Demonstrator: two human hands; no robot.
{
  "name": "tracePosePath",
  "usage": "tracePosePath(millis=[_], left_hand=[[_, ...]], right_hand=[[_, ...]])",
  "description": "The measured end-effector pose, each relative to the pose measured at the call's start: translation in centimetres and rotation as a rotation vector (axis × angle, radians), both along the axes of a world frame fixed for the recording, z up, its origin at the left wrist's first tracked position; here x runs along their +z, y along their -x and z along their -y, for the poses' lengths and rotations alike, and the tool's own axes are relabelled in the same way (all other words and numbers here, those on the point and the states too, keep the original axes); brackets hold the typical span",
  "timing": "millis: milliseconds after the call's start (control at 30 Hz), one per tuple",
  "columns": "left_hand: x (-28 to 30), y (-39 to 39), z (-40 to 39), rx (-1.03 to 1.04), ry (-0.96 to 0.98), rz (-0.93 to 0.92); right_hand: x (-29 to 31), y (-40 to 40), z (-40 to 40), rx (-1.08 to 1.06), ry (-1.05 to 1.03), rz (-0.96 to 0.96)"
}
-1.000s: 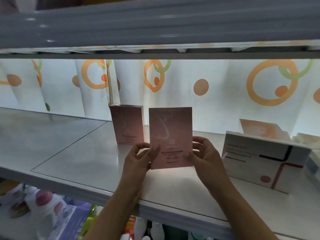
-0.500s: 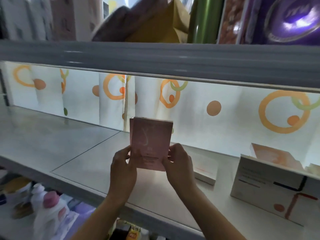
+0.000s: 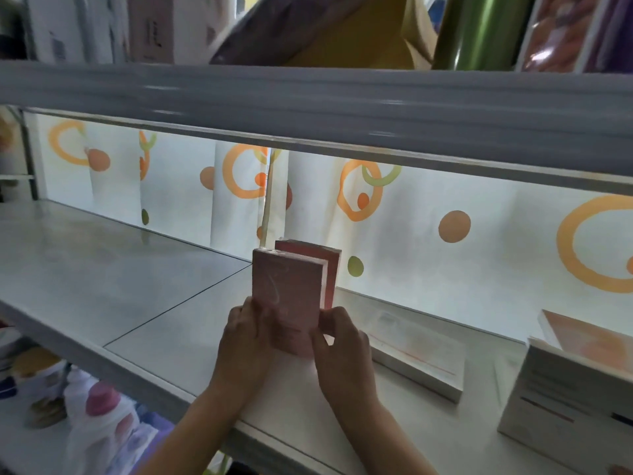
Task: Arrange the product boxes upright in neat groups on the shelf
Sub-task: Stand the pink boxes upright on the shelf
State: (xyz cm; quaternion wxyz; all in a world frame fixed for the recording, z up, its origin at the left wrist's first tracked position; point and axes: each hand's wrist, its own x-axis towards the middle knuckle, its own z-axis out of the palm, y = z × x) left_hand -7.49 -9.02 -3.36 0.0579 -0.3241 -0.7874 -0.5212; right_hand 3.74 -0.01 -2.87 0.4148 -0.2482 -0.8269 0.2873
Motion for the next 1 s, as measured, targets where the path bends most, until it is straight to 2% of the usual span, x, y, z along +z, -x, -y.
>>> tracePosePath(millis=[267,467,600,1000], left_hand=[[-0.2,0.0,-0.1,-0.080,-0.039,0.166],[-0.9,0.0,-0.4,-0.144,-0.026,0.138],[-0.4,-0.4,0.2,-0.128,-0.080,0.197],[0.3,-1.2,0.4,-0.114,-0.038,0.098]], right_hand=[[-0.6,0.4,-1.5,-0.009,0.073,-0.029],[-0.6,0.2,-2.1,-0.024,0.085,-0.056],[-0.8,0.4,-2.1,-0.024,0.076,-0.067],[-0.6,0.1,-2.0,-0.017,0.077,-0.063]])
